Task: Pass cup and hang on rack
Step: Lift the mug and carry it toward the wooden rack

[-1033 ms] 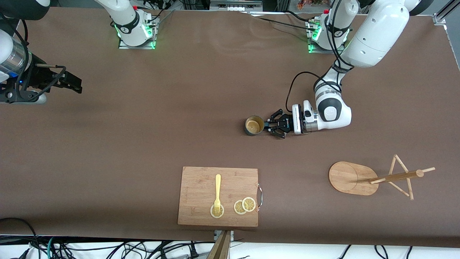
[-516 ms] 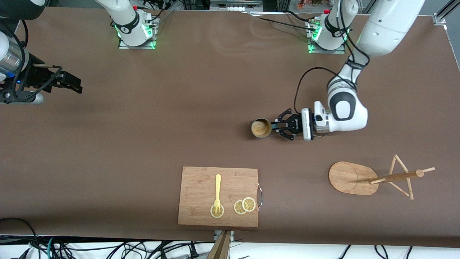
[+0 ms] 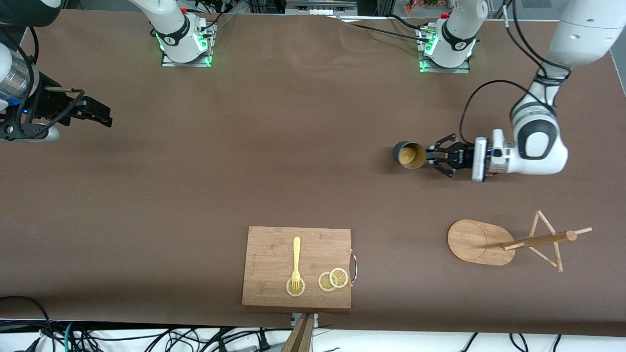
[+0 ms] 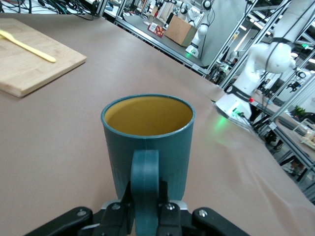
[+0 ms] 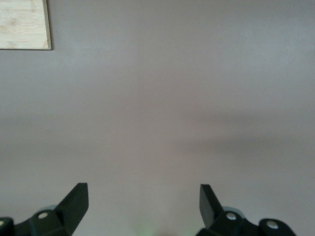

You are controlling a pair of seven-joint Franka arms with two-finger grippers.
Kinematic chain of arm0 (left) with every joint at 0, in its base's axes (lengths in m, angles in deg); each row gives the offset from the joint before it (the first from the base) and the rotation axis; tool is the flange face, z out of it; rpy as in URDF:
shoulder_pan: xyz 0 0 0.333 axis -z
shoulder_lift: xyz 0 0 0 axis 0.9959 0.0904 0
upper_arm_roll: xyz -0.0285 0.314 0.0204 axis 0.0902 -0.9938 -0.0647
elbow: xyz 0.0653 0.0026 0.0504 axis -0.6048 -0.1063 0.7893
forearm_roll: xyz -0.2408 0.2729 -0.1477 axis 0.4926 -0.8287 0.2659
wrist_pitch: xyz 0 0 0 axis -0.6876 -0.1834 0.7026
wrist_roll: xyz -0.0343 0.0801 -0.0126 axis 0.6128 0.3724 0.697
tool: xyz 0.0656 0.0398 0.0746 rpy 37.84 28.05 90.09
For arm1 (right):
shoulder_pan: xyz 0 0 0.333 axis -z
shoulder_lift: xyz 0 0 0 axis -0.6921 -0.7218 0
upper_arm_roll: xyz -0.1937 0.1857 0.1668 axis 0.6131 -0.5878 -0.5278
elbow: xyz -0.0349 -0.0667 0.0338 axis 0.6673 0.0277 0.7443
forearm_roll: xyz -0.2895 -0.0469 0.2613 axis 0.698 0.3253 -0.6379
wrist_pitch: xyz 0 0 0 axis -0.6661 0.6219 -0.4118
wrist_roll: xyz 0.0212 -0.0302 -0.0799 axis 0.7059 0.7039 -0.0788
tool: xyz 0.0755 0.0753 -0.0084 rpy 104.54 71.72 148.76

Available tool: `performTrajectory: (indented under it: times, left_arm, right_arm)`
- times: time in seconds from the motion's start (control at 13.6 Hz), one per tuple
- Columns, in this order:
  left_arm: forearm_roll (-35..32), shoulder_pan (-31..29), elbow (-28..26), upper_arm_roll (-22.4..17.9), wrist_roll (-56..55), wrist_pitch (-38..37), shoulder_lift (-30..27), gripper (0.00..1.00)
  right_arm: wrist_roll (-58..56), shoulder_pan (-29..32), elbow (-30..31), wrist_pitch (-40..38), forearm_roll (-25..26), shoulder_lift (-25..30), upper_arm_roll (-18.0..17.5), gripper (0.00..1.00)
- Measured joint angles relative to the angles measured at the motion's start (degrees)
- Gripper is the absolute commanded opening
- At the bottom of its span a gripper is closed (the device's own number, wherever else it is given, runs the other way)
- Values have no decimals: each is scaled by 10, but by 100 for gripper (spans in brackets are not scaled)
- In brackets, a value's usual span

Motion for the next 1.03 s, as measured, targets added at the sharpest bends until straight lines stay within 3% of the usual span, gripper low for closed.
performTrajectory:
  times: [0.22, 0.44, 0.81, 1.03]
  left_arm:
    - [-31, -97, 3, 0, -58, -77, 0, 0]
    - [-34, -159, 27, 0, -182, -120, 2, 0]
    - [-34, -180, 171, 2, -470, -215, 35, 0]
    - [-11, -184, 190, 2, -572, -223, 56, 0]
  right_arm:
    - [0, 0, 0, 0, -1, 0, 0, 100]
    - [0, 0, 0, 1, -9, 0, -1, 100]
    - [0, 0, 0, 1, -12, 0, -3, 100]
    - [0, 0, 0, 1, -12, 0, -3, 100]
